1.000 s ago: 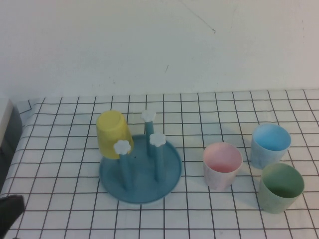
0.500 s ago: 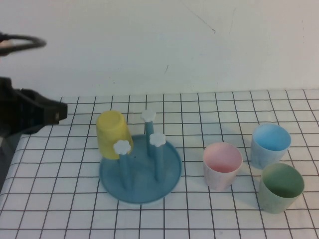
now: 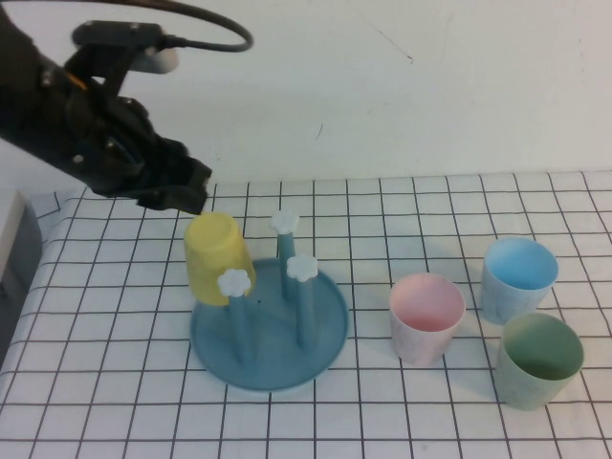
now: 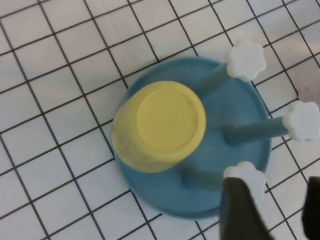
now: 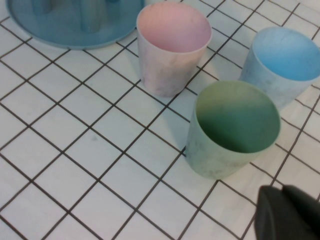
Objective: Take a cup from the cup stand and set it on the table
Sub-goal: Pick up the cup from the rack
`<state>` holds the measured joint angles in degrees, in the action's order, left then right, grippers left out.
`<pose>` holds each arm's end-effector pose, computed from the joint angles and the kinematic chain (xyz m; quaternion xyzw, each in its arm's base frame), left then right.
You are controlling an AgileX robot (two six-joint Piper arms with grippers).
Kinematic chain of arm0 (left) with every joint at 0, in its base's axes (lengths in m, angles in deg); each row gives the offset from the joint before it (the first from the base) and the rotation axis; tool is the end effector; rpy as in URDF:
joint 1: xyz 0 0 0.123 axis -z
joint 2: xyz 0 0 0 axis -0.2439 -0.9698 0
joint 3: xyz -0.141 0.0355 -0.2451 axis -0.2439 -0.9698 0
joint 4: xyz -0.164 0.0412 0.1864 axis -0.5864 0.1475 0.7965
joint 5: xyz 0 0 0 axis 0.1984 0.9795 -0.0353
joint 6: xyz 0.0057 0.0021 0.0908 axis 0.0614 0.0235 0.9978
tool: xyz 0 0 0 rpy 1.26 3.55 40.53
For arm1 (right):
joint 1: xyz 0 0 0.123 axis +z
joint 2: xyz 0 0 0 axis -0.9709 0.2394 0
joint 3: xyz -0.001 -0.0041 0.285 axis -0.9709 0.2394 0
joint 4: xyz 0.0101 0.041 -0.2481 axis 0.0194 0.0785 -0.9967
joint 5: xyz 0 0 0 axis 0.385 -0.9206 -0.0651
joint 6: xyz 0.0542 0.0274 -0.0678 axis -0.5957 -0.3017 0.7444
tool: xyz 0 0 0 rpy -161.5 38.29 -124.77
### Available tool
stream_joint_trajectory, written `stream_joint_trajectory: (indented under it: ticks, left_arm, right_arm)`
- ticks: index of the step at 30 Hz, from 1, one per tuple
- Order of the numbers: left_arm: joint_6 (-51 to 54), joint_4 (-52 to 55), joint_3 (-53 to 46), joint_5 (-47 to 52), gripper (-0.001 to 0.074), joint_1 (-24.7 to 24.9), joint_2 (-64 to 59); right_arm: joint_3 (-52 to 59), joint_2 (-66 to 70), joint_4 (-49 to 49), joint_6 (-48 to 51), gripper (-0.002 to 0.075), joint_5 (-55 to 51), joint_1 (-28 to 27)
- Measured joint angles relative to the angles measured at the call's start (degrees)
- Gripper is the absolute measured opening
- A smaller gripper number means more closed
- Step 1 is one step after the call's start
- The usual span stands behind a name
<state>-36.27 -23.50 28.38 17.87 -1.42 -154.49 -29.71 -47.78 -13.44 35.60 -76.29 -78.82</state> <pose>0.3113 -0.0975 0.3618 0.1869 0.9268 -0.1613 0.2831 0.1049 0.0307 0.2471 -0.2875 0.8375 0.0542 0.4616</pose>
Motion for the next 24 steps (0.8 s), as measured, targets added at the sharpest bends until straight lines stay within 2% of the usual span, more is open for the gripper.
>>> stream_joint_trajectory:
  ticks: [4, 6, 7, 12, 24]
  left_arm:
    - [-3.15, 3.55, 3.81, 0.99, 0.0497, 3.40, -4.58]
    - [-6.13, 6.41, 5.61, 1.27, 0.0594, 4.50, -6.63]
    - [-7.56, 8.09, 6.67, 1.42, 0.0620, 4.98, -7.78]
    - [-11.38, 14.44, 11.12, 2.61, 0.0659, 6.55, -13.21]
    - [-12.58, 16.94, 13.02, 3.77, 0.0659, 6.93, -22.50]
  right_arm:
    - [0.00, 0.00, 0.00, 0.36, -0.0003, -0.14, 0.00]
    - [0.00, 0.00, 0.00, 0.49, -0.0003, -0.29, 0.00]
    - [0.00, 0.00, 0.00, 0.57, -0.0003, -0.44, 0.00]
    - [0.00, 0.00, 0.00, 0.70, -0.0003, -0.63, 0.00]
    - [0.00, 0.00, 0.00, 1.56, -0.0003, -2.56, 0.00]
